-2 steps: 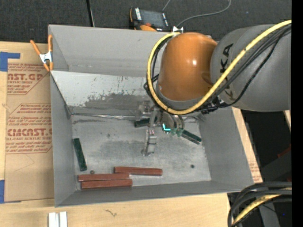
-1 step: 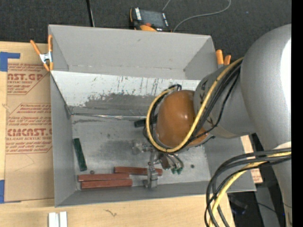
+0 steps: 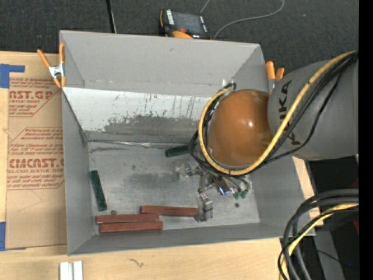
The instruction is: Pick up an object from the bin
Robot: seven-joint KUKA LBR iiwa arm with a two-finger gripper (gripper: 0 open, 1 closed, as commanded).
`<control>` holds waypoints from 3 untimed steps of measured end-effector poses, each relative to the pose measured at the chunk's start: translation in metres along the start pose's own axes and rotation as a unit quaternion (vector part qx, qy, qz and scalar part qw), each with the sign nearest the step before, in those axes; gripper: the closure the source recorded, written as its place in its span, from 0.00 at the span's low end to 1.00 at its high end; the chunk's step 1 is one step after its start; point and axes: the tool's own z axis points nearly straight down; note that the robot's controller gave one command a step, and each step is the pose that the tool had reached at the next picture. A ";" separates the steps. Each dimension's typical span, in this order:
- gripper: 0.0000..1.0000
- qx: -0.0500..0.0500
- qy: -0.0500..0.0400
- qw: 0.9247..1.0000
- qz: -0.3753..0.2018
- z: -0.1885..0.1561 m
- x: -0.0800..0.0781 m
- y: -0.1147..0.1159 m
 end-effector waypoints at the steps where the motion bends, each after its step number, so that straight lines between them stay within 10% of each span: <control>1: 0.00 -0.002 0.004 1.000 0.017 0.077 -0.002 -0.005; 2: 1.00 -0.001 0.001 1.000 0.018 0.073 -0.004 -0.005; 3: 1.00 0.001 -0.002 0.996 -0.094 -0.088 -0.004 -0.030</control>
Offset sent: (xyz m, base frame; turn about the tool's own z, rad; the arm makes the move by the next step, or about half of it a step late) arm 0.0053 -0.0037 -0.0730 0.0336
